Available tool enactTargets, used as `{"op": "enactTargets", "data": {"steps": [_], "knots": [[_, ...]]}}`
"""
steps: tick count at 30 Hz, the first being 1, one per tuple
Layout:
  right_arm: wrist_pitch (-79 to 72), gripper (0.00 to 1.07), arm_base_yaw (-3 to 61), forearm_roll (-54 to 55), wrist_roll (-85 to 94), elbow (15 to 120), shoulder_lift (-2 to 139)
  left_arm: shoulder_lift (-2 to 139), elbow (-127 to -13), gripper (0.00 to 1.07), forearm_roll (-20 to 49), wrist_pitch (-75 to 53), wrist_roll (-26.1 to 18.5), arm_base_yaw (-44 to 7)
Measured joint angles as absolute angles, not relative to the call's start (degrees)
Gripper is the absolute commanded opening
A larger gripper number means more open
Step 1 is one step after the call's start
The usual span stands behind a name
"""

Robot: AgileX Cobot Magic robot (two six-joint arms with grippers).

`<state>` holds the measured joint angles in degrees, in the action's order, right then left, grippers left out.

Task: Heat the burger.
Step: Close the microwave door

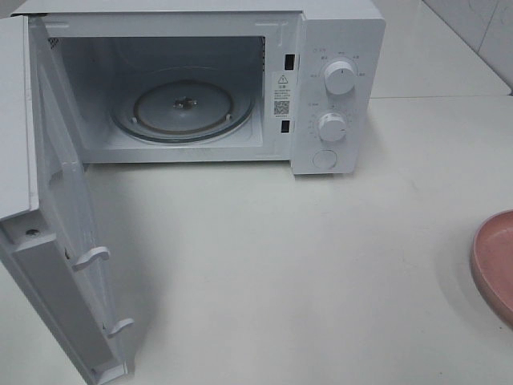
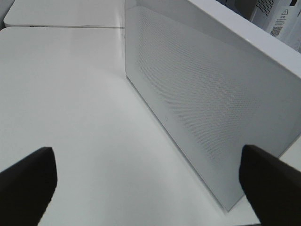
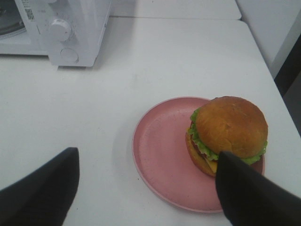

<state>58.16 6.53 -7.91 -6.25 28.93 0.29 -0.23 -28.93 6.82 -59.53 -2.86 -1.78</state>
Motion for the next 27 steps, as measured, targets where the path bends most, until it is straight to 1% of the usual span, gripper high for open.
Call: {"op": "enactTargets", "data": {"steps": [5, 27], "knots": [[58.2, 0.76, 5.0, -7.9, -6.1, 28.9, -0.2, -0.2, -28.9, 0.98, 6.8, -59.5, -2.9, -1.8], [58.2, 0.76, 4.9, -7.9, -6.3, 28.9, -0.2, -0.2, -28.9, 0.98, 6.8, -59.5, -2.9, -1.8]]}}
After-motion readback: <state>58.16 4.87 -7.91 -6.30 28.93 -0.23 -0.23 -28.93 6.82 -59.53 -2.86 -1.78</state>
